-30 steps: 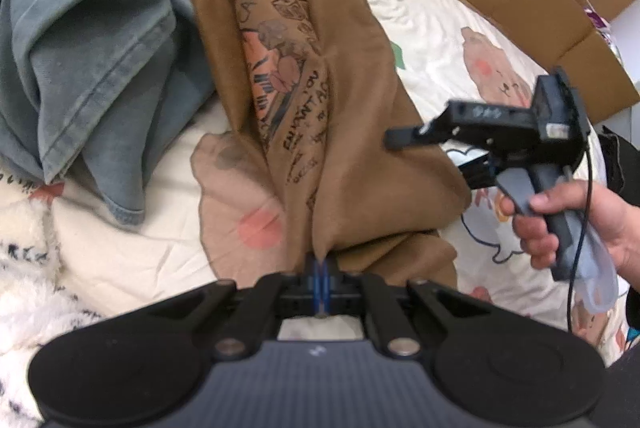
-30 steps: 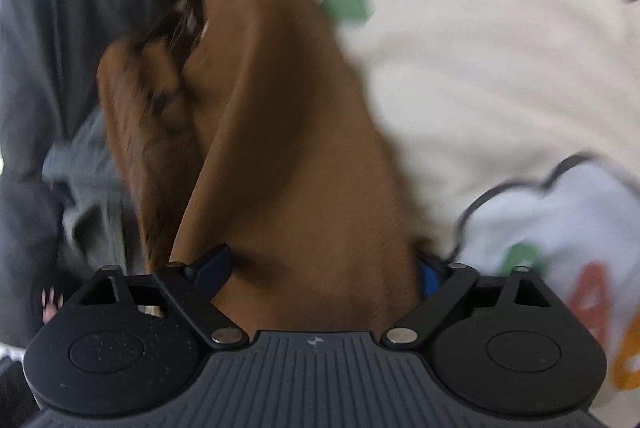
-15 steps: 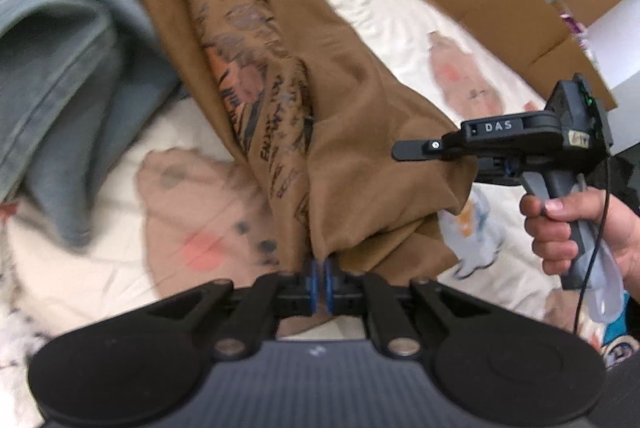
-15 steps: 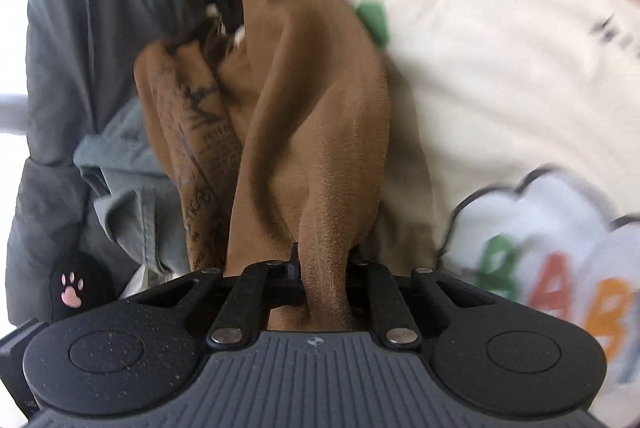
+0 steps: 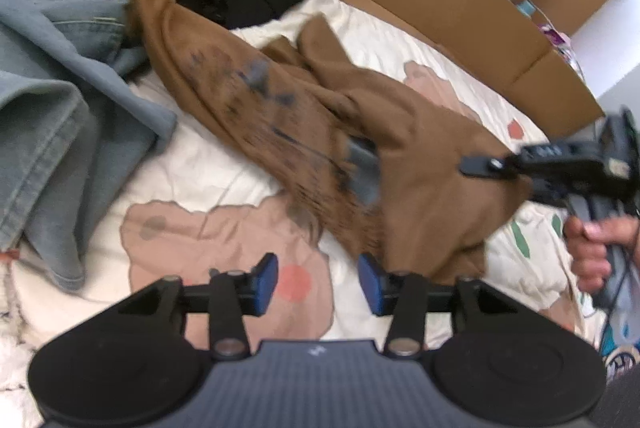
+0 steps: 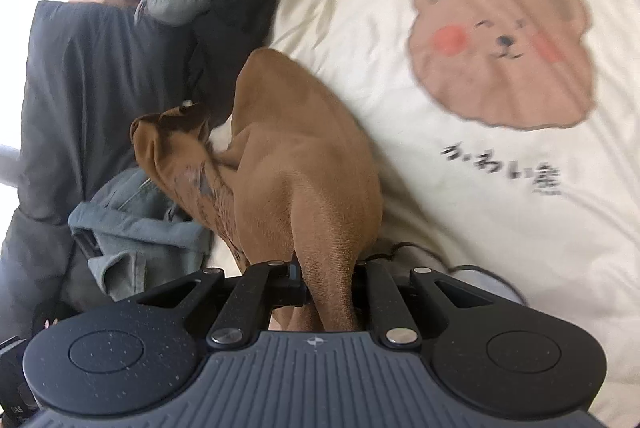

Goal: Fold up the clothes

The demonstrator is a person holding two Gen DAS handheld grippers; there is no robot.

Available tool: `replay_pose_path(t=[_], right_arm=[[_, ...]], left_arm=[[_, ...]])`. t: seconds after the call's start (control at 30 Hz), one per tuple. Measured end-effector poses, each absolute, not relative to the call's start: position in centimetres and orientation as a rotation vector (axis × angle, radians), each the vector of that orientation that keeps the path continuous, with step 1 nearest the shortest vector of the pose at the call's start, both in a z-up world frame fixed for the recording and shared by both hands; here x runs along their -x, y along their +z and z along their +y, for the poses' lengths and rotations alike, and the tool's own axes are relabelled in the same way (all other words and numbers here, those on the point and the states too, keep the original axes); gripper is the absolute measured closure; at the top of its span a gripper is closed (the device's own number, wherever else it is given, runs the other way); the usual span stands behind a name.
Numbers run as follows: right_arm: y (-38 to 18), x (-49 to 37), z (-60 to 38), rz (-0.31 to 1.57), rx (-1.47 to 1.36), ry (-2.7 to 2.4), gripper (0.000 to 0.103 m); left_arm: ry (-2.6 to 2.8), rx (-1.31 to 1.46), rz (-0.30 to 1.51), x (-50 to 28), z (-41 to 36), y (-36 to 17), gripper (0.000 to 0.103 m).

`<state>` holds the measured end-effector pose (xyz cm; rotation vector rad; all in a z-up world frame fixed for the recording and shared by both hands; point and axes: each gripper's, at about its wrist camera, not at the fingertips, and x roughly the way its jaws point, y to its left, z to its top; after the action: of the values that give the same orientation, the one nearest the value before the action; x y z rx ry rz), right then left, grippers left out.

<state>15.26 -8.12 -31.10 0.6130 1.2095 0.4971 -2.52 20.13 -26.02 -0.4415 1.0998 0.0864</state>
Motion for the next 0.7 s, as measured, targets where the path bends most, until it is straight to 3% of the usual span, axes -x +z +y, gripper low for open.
replay_pose_path(t=[0.7], right_arm=[[-22.6, -9.2, -24.2, 1.084, -0.616, 0.049, 0.097]], left_arm=[[0.162, 0.348, 1.077, -0.7, 19.3, -24.9, 0.054]])
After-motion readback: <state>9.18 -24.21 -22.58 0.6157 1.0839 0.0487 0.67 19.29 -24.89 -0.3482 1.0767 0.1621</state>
